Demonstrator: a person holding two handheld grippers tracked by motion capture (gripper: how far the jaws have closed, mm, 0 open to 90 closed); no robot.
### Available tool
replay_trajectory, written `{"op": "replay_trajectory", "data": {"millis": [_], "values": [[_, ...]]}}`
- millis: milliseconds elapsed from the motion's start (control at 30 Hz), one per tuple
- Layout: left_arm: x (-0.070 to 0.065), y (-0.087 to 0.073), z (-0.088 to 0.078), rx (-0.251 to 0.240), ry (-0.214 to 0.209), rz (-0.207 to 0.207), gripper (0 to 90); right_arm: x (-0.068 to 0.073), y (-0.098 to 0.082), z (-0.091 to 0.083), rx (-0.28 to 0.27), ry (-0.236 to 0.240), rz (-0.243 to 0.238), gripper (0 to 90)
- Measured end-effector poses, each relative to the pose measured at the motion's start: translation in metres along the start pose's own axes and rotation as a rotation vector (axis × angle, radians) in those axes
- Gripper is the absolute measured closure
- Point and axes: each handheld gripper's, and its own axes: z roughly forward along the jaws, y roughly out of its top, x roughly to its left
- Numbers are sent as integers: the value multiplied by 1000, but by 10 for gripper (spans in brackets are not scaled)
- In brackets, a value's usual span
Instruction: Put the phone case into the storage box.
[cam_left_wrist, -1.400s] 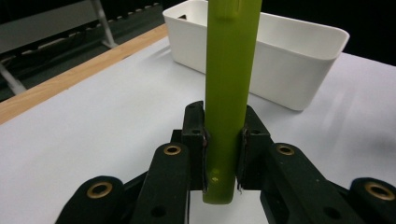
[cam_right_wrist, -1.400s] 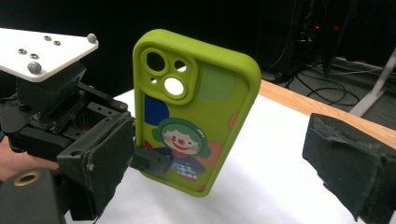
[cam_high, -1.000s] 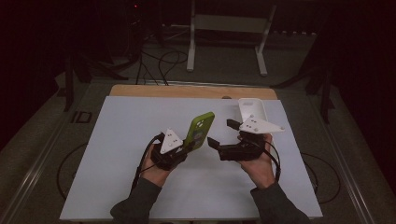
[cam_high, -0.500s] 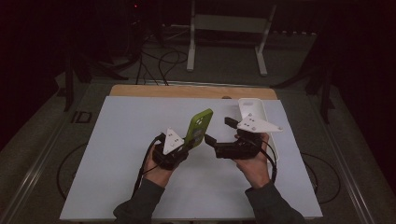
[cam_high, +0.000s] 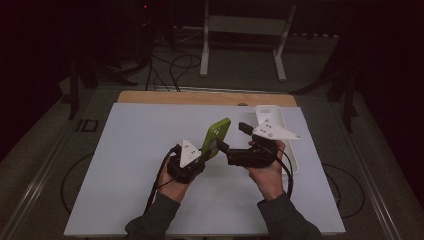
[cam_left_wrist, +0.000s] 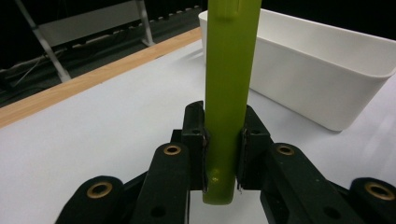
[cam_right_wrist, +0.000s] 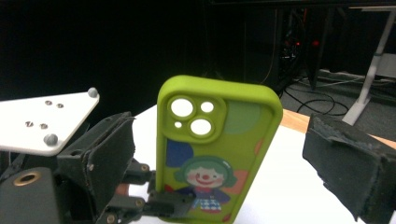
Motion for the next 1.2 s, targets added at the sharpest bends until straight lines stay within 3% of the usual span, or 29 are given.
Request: {"op": "replay_trajectory", "data": {"millis": [1200], "values": [[-12, 2, -2, -24, -7, 7, 778, 3, -1, 22, -42, -35, 76, 77]]}}
